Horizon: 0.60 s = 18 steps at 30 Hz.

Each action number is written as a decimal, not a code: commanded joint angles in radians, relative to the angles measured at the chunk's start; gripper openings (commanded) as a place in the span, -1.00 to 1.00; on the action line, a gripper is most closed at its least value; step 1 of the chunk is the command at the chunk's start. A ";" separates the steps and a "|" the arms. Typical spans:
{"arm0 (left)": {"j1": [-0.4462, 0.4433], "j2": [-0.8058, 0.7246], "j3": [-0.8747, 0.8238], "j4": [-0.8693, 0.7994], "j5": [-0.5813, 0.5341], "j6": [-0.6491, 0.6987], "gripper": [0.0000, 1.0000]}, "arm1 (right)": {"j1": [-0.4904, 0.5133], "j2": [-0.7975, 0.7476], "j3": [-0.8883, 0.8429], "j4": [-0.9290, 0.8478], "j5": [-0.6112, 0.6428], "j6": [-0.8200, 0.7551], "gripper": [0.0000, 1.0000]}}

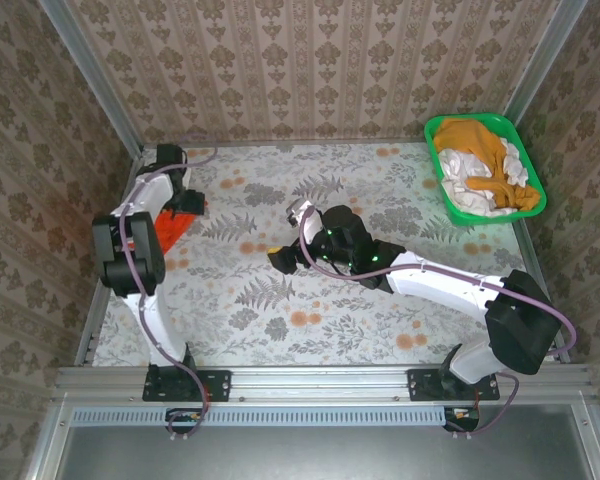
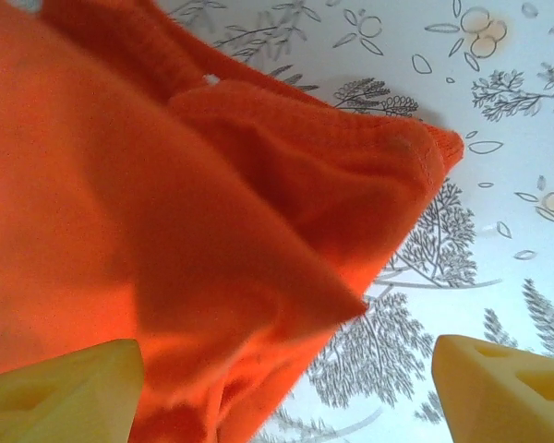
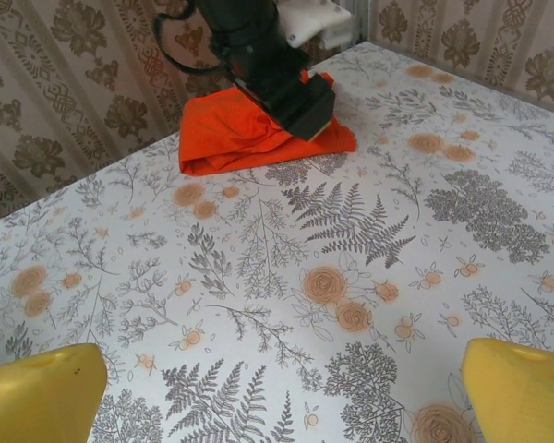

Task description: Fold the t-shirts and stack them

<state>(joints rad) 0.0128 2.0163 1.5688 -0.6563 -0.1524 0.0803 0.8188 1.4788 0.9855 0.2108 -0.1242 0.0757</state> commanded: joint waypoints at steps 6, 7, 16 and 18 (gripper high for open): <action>-0.014 0.180 0.177 -0.106 0.016 0.138 0.47 | 0.005 0.003 -0.022 0.007 0.033 0.013 1.00; -0.018 0.199 0.197 -0.109 0.009 0.132 0.40 | 0.004 0.004 -0.022 0.006 0.035 0.014 1.00; 0.011 0.365 0.442 -0.326 -0.174 -0.229 -0.50 | 0.005 -0.005 -0.036 -0.004 0.049 0.015 1.00; 0.031 0.363 0.443 -0.342 -0.176 -0.277 -0.55 | 0.005 -0.009 -0.040 -0.007 0.050 0.015 1.00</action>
<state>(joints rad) 0.0074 2.3592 1.9877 -0.8818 -0.2615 -0.0490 0.8188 1.4788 0.9630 0.2096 -0.0990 0.0822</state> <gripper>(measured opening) 0.230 0.997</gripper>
